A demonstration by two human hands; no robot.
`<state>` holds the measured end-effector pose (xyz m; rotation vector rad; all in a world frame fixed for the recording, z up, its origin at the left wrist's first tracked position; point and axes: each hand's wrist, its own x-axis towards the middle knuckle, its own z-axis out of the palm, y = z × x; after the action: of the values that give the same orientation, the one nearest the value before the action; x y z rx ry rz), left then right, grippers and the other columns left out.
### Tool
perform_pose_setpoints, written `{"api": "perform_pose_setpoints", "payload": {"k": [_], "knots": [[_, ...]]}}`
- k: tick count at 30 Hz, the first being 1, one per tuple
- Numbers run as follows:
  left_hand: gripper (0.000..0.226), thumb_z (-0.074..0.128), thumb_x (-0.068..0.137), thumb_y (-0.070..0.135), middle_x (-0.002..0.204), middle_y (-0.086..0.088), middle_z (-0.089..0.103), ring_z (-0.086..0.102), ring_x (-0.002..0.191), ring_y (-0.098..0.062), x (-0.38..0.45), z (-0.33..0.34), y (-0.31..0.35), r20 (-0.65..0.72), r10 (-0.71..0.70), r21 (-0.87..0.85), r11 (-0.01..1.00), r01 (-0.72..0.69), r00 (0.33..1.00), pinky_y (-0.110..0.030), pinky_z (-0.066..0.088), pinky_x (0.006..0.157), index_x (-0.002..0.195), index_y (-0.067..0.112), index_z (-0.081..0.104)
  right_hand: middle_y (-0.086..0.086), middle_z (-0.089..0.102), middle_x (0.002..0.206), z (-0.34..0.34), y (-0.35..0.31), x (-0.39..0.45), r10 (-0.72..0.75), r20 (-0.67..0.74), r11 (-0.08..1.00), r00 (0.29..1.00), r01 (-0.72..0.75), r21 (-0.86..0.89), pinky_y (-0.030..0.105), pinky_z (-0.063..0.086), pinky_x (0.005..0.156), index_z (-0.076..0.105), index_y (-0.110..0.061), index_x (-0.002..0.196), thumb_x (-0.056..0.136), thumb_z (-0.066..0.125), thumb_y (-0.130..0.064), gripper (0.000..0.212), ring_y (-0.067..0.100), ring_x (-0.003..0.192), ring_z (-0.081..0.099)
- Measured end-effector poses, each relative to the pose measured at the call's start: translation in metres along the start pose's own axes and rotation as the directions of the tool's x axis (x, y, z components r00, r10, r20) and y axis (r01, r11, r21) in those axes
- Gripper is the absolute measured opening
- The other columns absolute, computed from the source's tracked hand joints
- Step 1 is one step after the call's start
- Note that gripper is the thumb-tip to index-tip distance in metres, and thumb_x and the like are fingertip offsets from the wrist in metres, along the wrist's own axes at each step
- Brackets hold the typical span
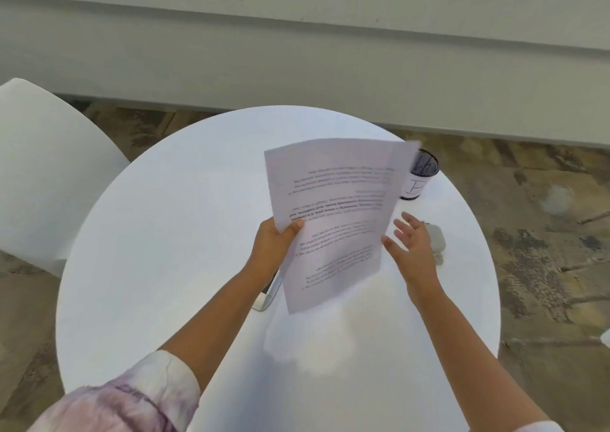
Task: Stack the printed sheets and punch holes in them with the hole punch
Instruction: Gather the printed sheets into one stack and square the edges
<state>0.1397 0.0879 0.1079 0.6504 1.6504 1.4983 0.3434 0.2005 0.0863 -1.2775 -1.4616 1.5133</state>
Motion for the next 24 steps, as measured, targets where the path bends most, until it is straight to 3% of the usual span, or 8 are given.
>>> {"api": "perform_pose_setpoints", "payload": {"k": [6,8,10,13,16,19,22,24], "knots": [[0.030,0.061,0.088,0.016,0.113,0.000,0.066,0.062,0.106,-0.018,0.001,-0.011,-0.012,-0.148,-0.149,-0.303,0.948,0.099,0.978,-0.038,0.049,0.093,0.118,0.017,0.058,0.008,0.035,0.147,0.007,0.017,-0.011,0.224,-0.079,0.974,0.971,-0.223,0.025,0.038,0.033,0.106,0.024,-0.022,0.142,0.080,0.070,-0.027,0.077,0.021,0.132,0.039],[0.034,0.059,0.089,0.013,0.113,0.002,0.066,0.062,0.104,-0.014,-0.004,-0.011,-0.015,-0.158,-0.183,-0.446,0.890,0.095,0.970,-0.029,0.054,0.081,0.123,0.016,0.056,0.006,0.033,0.148,0.012,0.023,-0.010,0.387,-0.065,0.920,0.920,-0.380,0.100,0.043,0.025,0.111,0.014,-0.025,0.146,0.079,0.067,-0.043,0.088,0.023,0.135,0.036],[0.036,0.057,0.090,0.012,0.115,0.000,0.065,0.063,0.103,-0.014,-0.009,-0.007,-0.018,-0.156,-0.234,-0.559,0.822,0.109,0.960,-0.023,0.056,0.068,0.126,0.014,0.054,0.003,0.045,0.133,0.016,0.025,-0.008,0.487,0.063,0.847,0.871,-0.488,0.212,0.044,0.031,0.110,0.020,-0.020,0.145,0.075,0.064,-0.053,0.089,0.023,0.127,0.046],[0.036,0.058,0.089,0.011,0.112,-0.002,0.066,0.066,0.093,-0.012,-0.015,0.000,-0.023,-0.165,-0.306,-0.607,0.781,0.148,0.938,-0.024,0.056,0.065,0.125,0.011,0.055,0.010,0.062,0.123,0.024,0.019,-0.003,0.392,0.187,0.843,0.901,-0.433,0.318,0.040,0.052,0.089,0.044,-0.005,0.127,0.084,0.064,-0.027,0.052,0.025,0.109,0.062],[0.038,0.057,0.089,0.007,0.117,-0.006,0.064,0.064,0.095,-0.013,-0.020,-0.003,-0.025,-0.152,-0.316,-0.625,0.764,0.156,0.936,-0.023,0.056,0.062,0.126,0.008,0.054,0.016,0.062,0.120,0.029,0.009,0.001,0.351,0.087,0.896,0.932,-0.362,0.256,0.038,0.053,0.082,0.051,-0.004,0.117,0.089,0.055,-0.005,0.028,0.032,0.109,0.061],[0.040,0.058,0.087,0.003,0.120,-0.006,0.064,0.065,0.098,-0.012,-0.020,-0.014,-0.025,-0.137,-0.270,-0.602,0.787,0.137,0.953,-0.021,0.055,0.067,0.127,0.009,0.054,0.013,0.062,0.118,0.027,0.006,0.005,0.288,0.064,0.945,0.955,-0.295,0.144,0.036,0.053,0.081,0.052,-0.008,0.119,0.091,0.050,-0.003,0.028,0.029,0.108,0.060],[0.040,0.057,0.085,-0.002,0.117,-0.004,0.065,0.065,0.103,-0.015,-0.014,-0.027,-0.025,-0.129,-0.225,-0.611,0.785,0.101,0.966,-0.028,0.056,0.080,0.122,0.012,0.057,0.011,0.063,0.118,0.022,0.007,0.006,0.227,0.064,0.973,0.972,-0.229,0.033,0.044,0.052,0.088,0.051,-0.011,0.121,0.093,0.049,-0.006,0.029,0.027,0.107,0.060],[0.038,0.057,0.084,-0.002,0.113,-0.004,0.067,0.066,0.100,-0.018,-0.008,-0.040,-0.024,-0.126,-0.234,-0.622,0.776,0.107,0.964,-0.032,0.056,0.080,0.120,0.012,0.058,0.010,0.063,0.118,0.016,0.009,0.007,0.204,0.069,0.979,0.977,-0.203,-0.012,0.047,0.051,0.091,0.051,-0.013,0.120,0.093,0.048,-0.007,0.028,0.027,0.107,0.061]]}}
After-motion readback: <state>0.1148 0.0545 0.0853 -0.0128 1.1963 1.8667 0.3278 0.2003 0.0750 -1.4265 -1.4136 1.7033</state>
